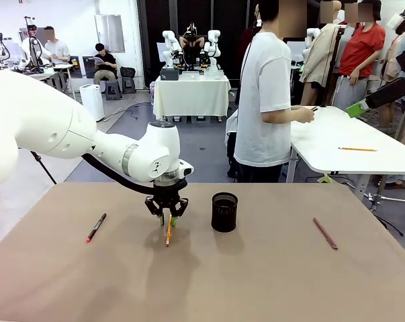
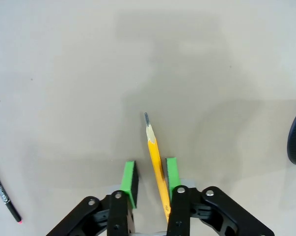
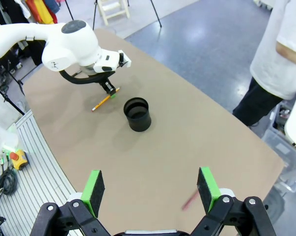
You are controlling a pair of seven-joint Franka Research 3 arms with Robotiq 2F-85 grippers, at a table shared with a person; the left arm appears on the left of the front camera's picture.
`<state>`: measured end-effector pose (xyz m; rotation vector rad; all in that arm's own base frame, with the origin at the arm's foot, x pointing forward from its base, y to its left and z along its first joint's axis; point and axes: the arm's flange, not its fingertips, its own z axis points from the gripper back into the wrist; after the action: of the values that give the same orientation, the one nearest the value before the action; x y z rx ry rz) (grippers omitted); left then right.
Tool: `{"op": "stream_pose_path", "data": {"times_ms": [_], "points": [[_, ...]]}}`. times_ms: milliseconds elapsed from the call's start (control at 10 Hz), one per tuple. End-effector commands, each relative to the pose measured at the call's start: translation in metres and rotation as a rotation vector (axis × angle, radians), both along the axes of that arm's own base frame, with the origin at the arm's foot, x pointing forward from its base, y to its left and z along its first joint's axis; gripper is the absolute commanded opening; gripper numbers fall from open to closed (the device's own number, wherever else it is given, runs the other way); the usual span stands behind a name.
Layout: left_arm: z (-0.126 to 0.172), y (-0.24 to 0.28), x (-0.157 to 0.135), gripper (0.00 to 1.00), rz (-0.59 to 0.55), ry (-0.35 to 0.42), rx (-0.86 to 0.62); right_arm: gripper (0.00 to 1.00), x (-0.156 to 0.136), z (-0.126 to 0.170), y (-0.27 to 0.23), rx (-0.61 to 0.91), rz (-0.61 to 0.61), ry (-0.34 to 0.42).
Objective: Place the pens into the pen holder.
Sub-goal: Pick up a writing instrument from the table and place it into the Pen holder.
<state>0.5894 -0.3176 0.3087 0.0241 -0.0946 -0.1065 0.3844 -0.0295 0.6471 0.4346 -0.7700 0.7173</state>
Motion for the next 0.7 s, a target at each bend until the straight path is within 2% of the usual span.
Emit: {"op": "stream_pose_path", "data": {"times_ms": [0,400,600], "points": [[0.000,0.000,0.002,0.00,0.009,-0.014,0.044,1.00,0.000,0.000,0.000,0.024,0.014,-0.013],[0.010,0.005,-0.006,0.00,-0.019,-0.006,-0.024,1.00,0.000,0.000,0.000,0.024,0.014,-0.013],[0.048,0.017,-0.008,0.00,-0.004,-0.054,-0.244,1.00,0.000,0.000,0.000,0.024,0.014,-0.013]]}}
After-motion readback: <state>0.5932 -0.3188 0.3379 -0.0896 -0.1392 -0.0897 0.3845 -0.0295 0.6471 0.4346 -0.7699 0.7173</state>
